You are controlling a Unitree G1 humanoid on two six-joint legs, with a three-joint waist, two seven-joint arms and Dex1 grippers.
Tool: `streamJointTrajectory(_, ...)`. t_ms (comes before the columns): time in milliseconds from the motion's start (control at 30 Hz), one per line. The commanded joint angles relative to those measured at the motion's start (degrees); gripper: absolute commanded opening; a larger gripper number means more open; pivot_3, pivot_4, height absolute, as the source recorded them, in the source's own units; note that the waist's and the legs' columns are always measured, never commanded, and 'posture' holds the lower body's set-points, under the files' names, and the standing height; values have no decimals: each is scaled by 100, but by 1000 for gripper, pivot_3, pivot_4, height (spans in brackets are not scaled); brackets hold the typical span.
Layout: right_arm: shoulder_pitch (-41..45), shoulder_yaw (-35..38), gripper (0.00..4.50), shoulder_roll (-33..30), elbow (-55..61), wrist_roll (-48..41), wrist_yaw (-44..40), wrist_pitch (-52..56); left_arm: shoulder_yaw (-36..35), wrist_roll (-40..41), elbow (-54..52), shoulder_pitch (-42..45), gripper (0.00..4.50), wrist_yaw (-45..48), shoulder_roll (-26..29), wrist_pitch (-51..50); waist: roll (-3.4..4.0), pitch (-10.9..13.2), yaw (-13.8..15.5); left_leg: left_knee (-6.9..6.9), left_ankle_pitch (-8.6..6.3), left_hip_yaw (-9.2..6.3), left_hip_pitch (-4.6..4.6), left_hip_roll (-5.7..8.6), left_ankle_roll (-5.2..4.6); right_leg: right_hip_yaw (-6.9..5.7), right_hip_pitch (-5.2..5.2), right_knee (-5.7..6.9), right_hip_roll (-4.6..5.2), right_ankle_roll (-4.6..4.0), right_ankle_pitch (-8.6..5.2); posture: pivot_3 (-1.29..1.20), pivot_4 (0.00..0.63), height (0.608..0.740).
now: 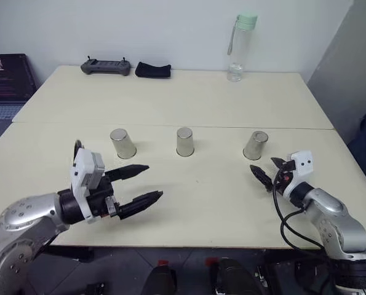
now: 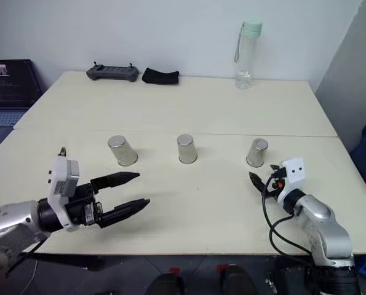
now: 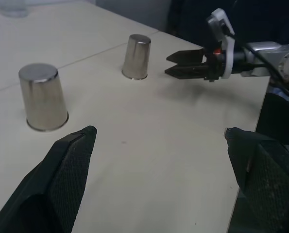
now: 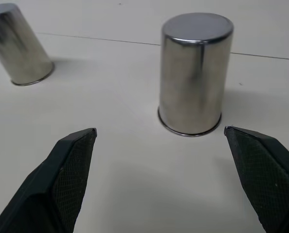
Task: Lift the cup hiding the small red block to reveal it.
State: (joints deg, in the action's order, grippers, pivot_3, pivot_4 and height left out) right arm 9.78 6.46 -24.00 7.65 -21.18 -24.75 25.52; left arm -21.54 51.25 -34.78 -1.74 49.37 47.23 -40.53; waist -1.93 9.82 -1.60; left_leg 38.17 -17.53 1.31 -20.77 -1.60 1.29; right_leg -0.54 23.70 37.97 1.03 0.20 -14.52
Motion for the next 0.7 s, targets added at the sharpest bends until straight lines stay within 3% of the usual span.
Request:
streamJointTrajectory(33,274,-9,4479,105,-309,194,-5,-442,154,-177,152,113,4500,113,25,217,0,0,-12,-2,0,2,-1,-2,0,3,2,-1,1,-15,9,0,150,740)
streamJointTrajectory(700,1936,-38,4479,504,-3012,739,-139,-1899,466,-958,533,85,4500,133,-146,841,4,2,-10,-3,0,6,-5,-9,0,6,10,2,6,-19,11,0,150,740)
